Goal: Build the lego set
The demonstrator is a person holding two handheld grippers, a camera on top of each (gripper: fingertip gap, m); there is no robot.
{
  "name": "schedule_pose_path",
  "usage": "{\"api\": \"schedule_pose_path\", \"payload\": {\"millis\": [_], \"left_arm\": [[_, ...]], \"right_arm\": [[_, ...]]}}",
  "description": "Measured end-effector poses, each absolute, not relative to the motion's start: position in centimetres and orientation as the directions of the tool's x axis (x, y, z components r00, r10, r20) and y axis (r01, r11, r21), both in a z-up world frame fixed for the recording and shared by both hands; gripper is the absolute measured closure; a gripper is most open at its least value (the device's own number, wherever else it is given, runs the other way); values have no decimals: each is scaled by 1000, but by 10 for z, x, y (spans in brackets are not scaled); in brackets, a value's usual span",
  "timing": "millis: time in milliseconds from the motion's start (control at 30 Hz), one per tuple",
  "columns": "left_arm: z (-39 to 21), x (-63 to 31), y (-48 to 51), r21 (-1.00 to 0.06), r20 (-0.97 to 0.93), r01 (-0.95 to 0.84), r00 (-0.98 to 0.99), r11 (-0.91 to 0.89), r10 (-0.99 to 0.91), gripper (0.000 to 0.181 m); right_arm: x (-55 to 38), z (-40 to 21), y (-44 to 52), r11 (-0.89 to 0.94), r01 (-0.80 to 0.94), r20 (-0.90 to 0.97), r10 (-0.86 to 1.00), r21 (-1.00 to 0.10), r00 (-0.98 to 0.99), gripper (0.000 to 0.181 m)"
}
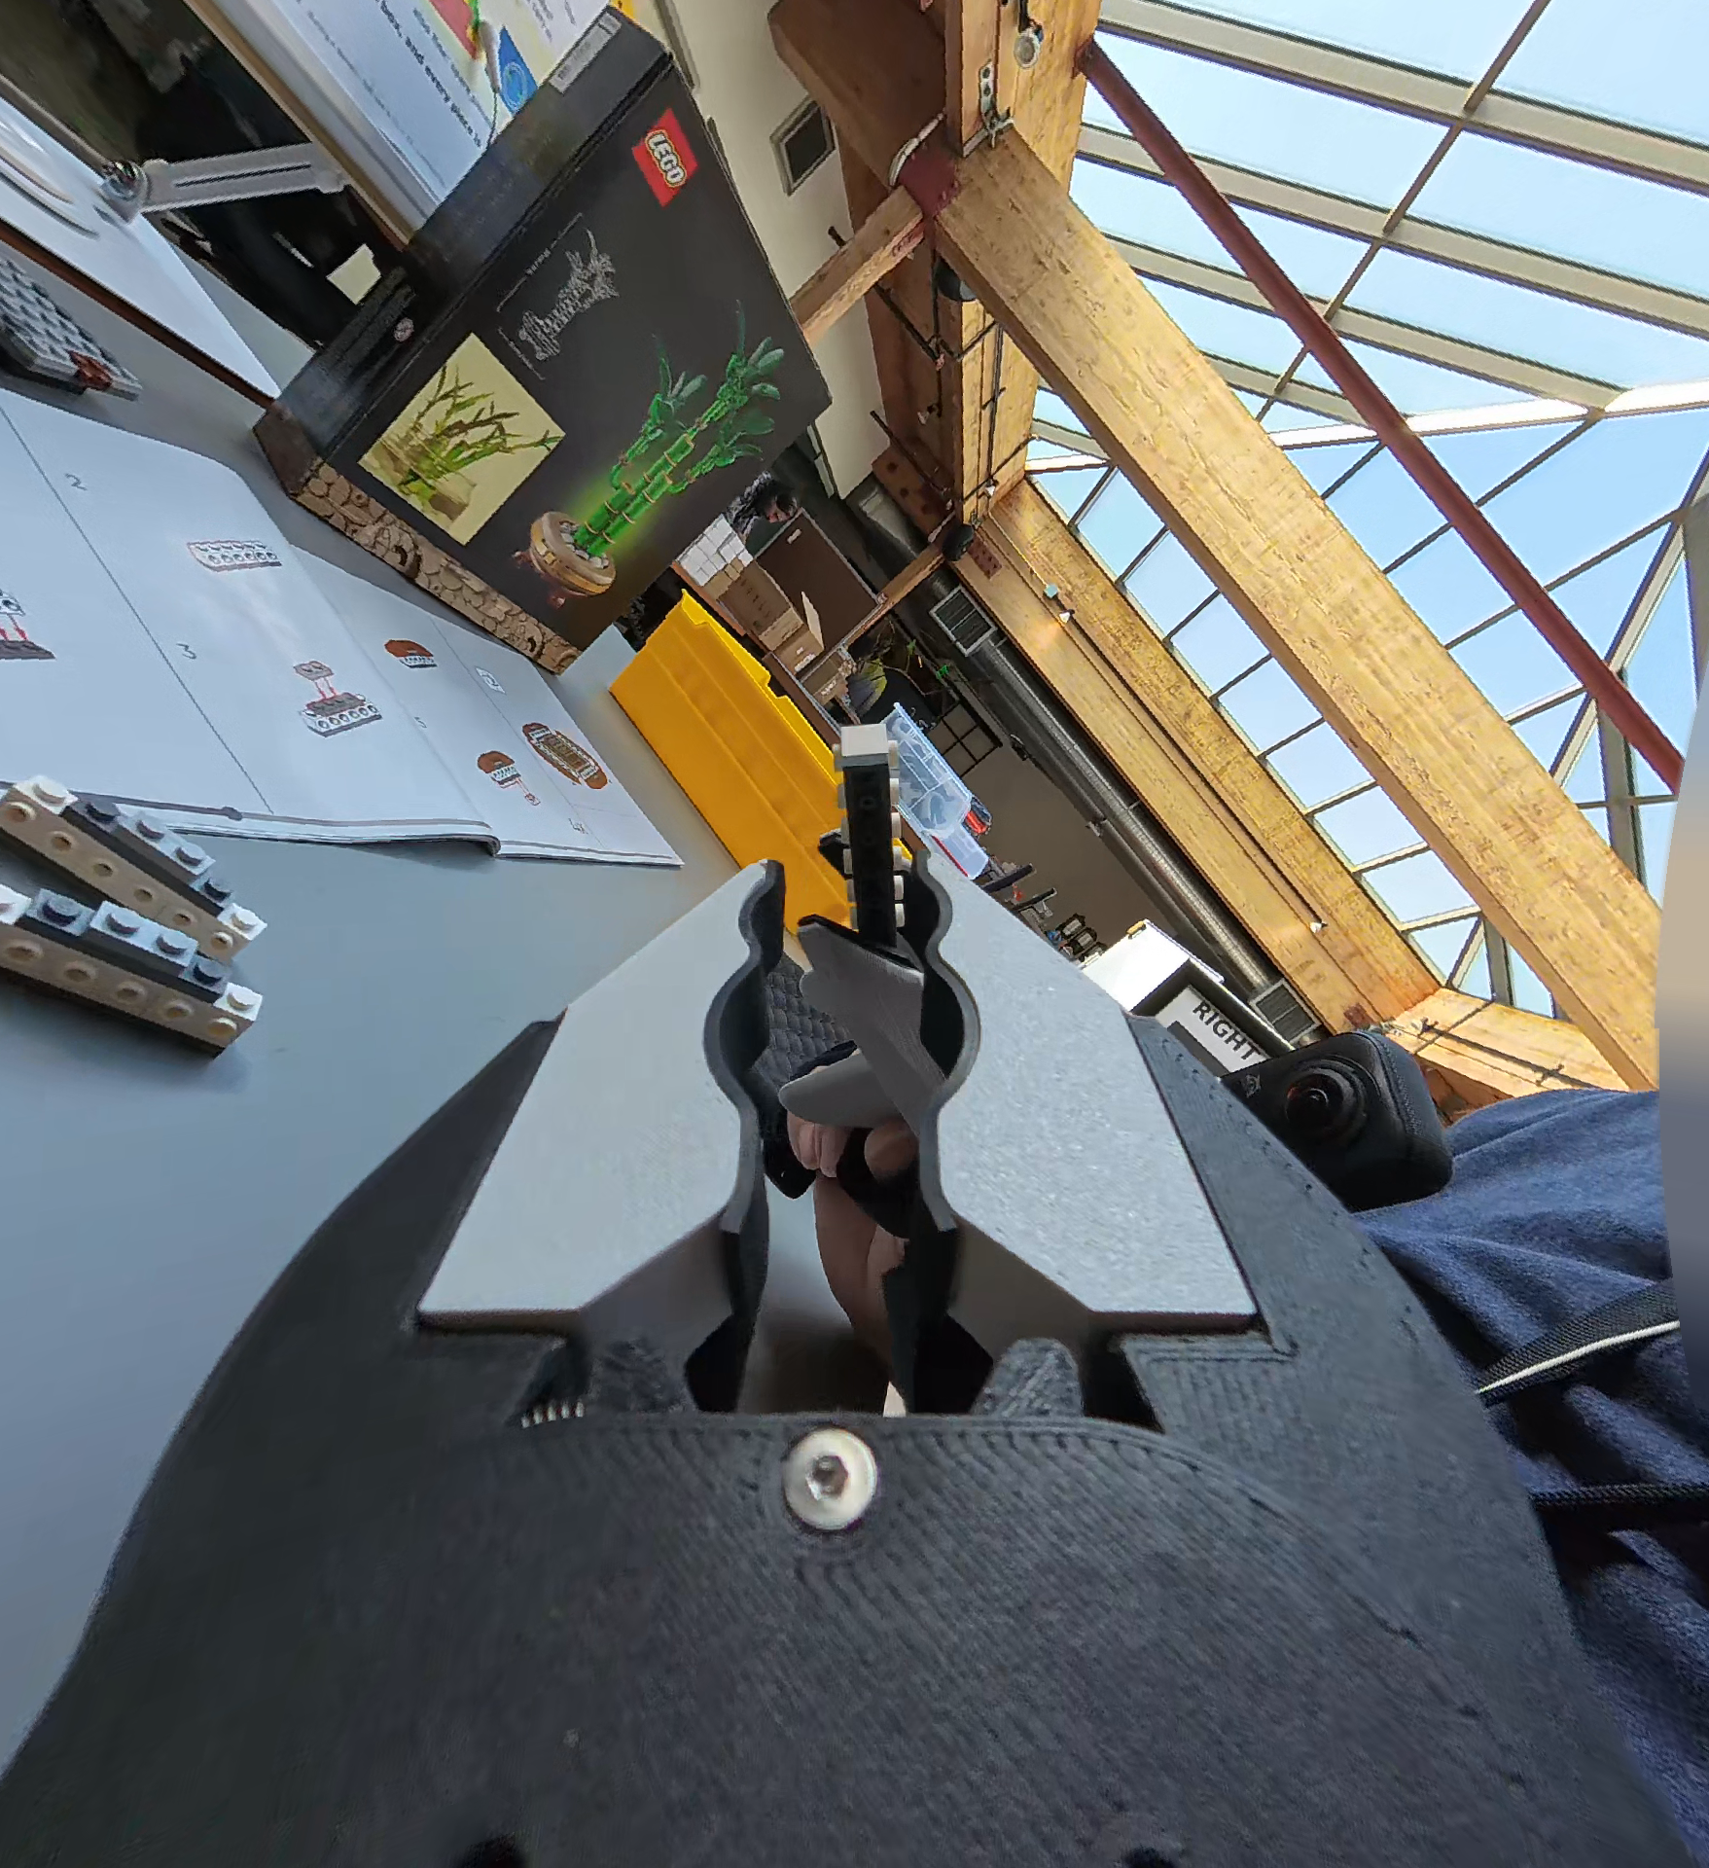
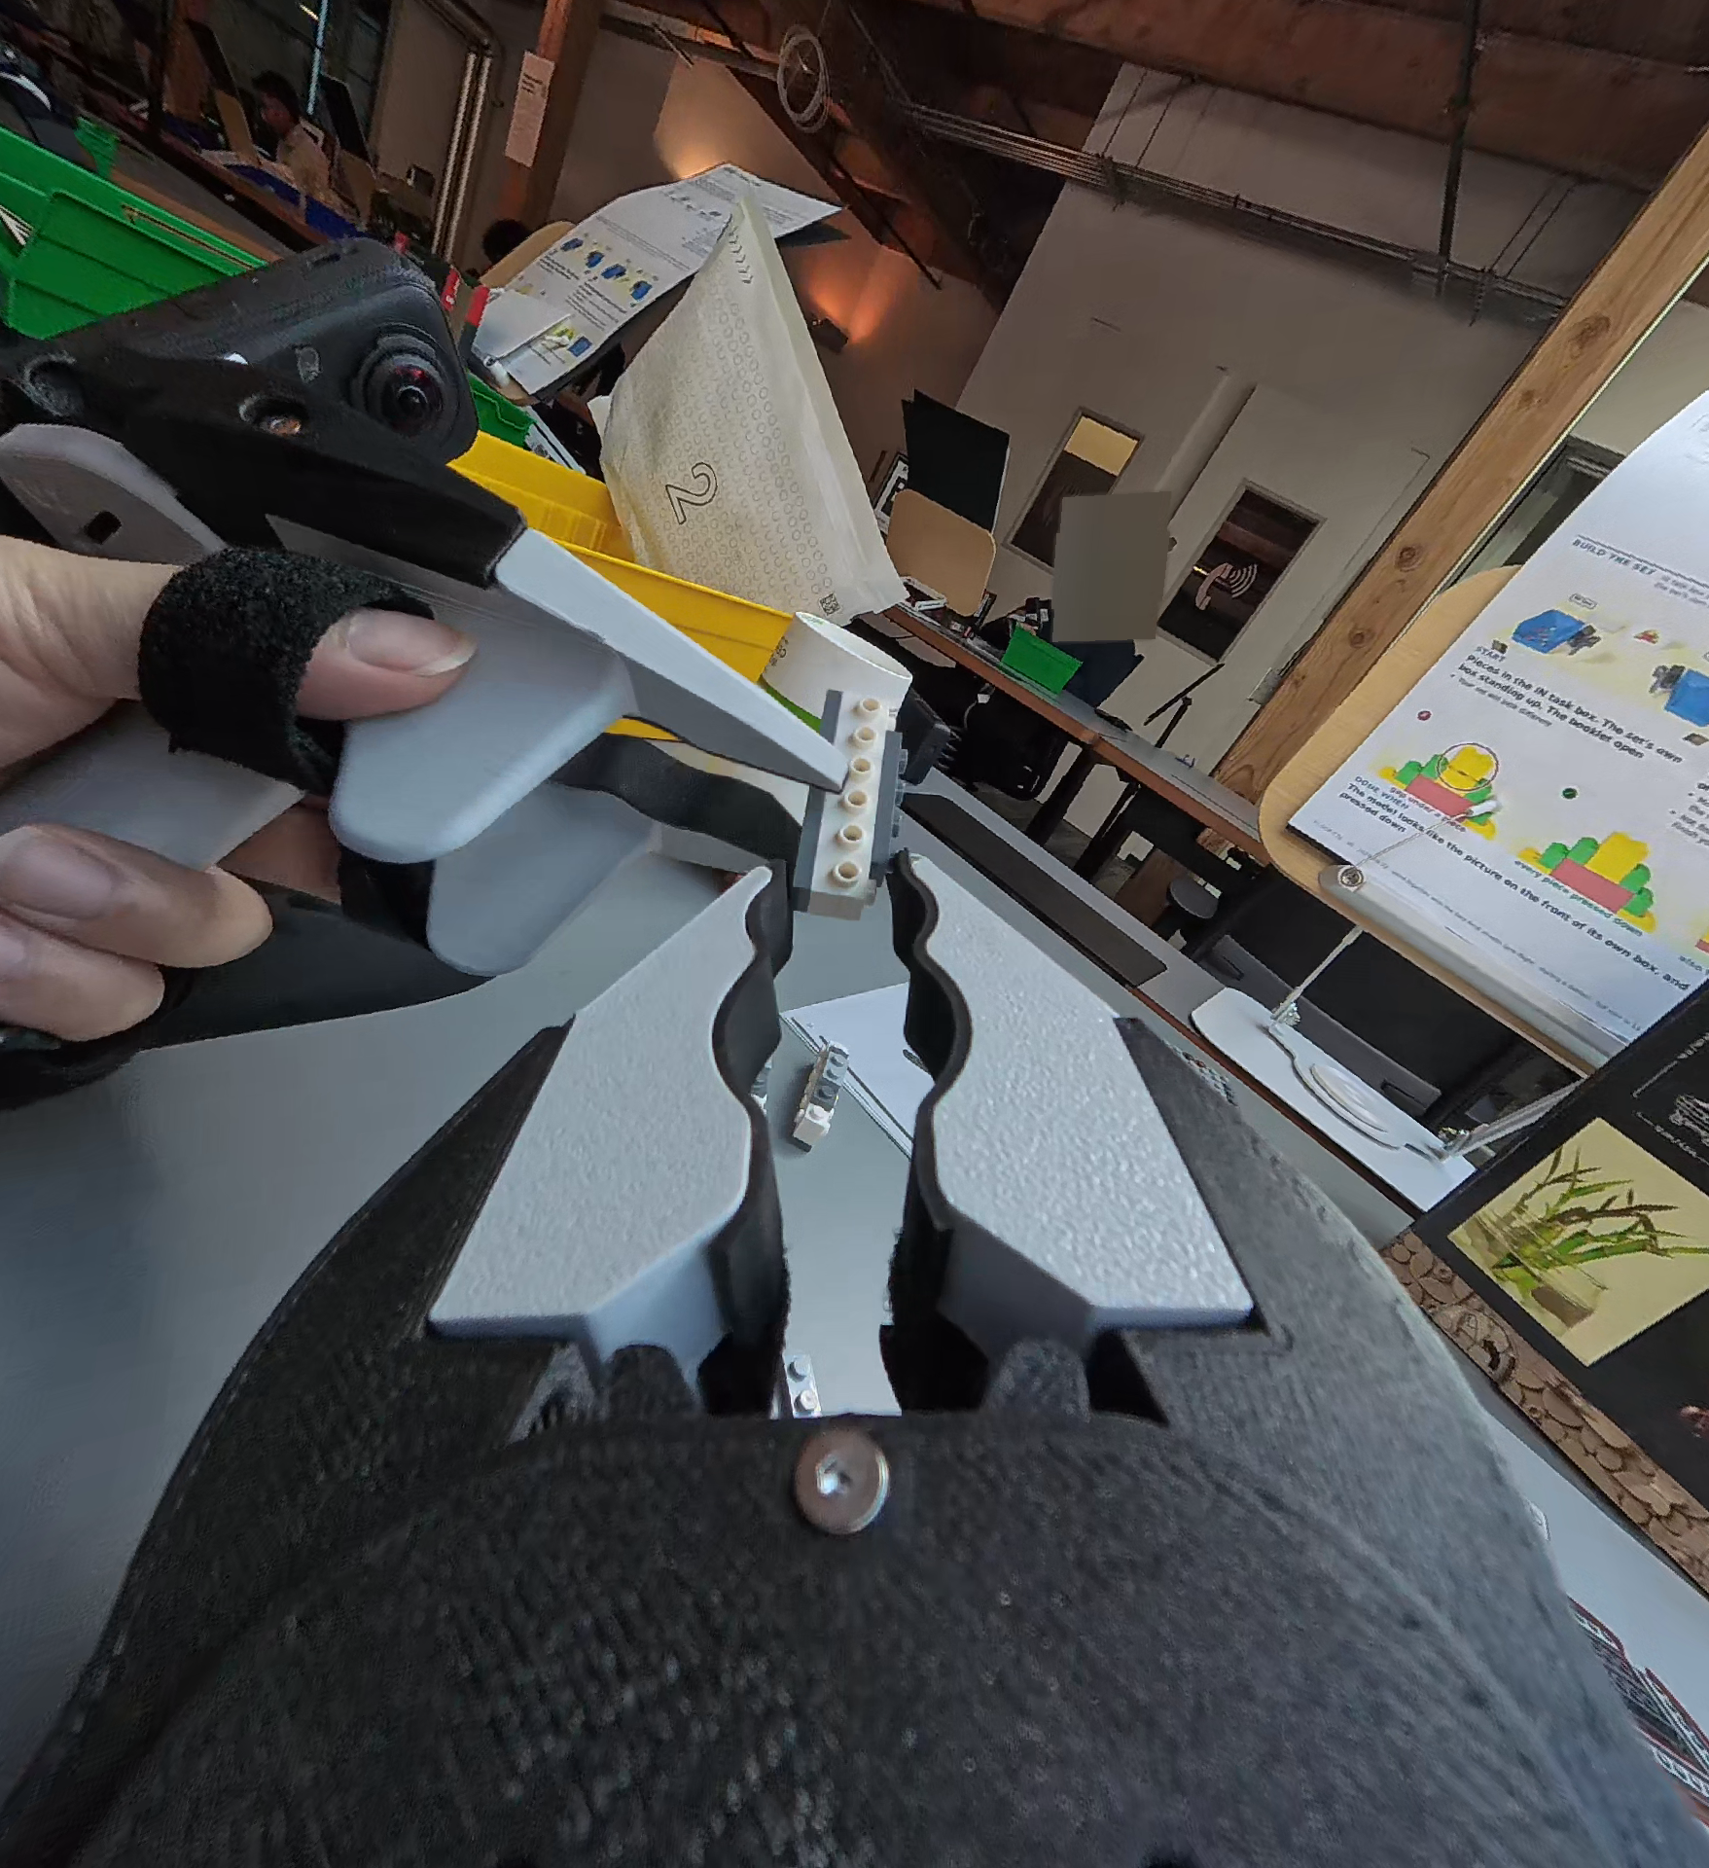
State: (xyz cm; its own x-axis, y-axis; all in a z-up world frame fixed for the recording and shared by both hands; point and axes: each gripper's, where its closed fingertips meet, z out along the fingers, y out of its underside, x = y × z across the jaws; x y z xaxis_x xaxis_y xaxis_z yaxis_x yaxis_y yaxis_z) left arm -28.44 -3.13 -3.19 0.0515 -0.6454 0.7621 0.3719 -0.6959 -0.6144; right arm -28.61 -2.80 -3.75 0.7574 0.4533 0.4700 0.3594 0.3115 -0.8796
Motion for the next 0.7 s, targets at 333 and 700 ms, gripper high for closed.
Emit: {"api": "schedule_pose_path", "payload": {"millis": [333, 700], "left_arm": [[-36, -279, -28, -592, 780, 347, 22, -727, -625, 169], [-40, -271, -18, -651, 747, 279, 73, -706, -661, 173]], "right_arm": [[-283, -42, -25, 302, 351, 458, 458, -886, 762, 163], [-274, -53, -17, 154, 201, 253, 600, -967, 759, 162]]}}
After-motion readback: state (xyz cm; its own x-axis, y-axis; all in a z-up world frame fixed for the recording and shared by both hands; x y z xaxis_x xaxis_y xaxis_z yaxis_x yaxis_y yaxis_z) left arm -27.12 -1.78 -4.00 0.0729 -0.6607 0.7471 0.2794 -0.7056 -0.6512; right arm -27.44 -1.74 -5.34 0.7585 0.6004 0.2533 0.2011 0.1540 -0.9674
